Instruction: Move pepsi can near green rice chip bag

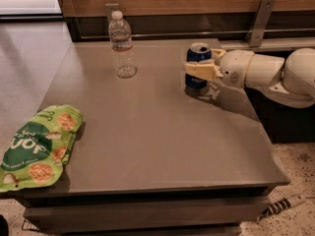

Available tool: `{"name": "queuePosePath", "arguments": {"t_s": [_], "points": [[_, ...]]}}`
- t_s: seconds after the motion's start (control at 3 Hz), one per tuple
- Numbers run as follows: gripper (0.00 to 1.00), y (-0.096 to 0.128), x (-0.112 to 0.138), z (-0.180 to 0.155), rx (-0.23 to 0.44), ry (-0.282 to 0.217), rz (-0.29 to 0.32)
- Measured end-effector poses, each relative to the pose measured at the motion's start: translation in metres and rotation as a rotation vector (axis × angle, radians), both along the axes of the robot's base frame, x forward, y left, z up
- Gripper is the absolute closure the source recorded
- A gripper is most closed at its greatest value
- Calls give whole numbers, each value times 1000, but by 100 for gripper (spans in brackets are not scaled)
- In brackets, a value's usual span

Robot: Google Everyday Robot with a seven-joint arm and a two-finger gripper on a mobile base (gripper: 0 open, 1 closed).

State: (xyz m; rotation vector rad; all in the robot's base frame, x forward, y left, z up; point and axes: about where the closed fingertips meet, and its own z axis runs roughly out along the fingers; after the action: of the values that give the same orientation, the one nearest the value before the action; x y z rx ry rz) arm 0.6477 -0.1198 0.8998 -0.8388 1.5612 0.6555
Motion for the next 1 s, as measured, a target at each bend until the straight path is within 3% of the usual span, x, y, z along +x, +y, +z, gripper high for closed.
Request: {"name": "queuePosePath", "arguments": {"t_s": [0.33,0.67,1.0], "points": [[100,8,-26,18,-14,-1,38],[100,25,-72,36,-29,-22,85],[100,65,-142,36,-12,-47,191]]}}
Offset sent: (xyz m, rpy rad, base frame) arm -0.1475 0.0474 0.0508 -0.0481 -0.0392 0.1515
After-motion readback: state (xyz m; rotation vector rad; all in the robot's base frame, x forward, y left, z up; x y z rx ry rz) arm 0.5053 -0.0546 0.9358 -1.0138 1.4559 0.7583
